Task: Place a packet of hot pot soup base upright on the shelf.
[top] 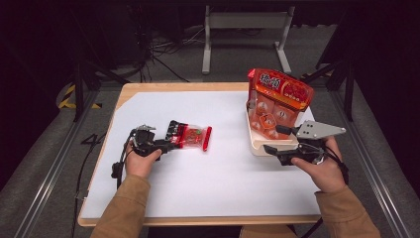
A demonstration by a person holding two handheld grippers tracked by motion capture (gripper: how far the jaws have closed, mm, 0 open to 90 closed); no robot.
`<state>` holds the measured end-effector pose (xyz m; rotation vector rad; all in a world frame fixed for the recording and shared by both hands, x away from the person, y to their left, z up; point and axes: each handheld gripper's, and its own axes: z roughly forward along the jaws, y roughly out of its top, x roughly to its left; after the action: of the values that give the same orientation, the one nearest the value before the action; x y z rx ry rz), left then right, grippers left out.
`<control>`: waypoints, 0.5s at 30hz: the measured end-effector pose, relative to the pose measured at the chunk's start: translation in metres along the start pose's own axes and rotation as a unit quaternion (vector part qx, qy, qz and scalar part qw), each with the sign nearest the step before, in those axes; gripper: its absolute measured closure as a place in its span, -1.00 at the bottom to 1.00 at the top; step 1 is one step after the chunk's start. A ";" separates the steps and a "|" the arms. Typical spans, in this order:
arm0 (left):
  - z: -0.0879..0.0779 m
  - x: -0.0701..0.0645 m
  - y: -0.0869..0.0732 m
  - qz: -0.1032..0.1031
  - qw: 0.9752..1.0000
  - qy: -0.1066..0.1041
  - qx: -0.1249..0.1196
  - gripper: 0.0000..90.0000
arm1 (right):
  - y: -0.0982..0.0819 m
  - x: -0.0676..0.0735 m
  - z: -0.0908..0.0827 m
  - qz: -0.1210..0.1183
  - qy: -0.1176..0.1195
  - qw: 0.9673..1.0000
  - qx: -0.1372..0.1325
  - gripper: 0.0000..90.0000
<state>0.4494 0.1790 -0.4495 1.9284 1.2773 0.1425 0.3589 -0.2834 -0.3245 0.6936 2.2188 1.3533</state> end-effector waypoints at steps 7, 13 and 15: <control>0.004 -0.006 0.001 0.014 1.000 0.018 -0.002 0.22 | 0.000 0.000 0.001 -0.003 -0.001 1.000 0.002 -0.45; 0.009 -0.011 0.001 0.031 0.999 0.041 -0.007 0.60 | 0.000 0.001 0.002 -0.004 0.000 1.000 0.003 -0.45; 0.010 -0.012 0.001 0.030 0.999 0.038 -0.008 0.59 | -0.001 0.001 0.002 -0.004 0.000 1.000 0.003 -0.45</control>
<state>0.4495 0.1637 -0.4515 1.9648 1.2628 0.2577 0.3593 -0.2815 -0.3261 0.6850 2.2253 1.3431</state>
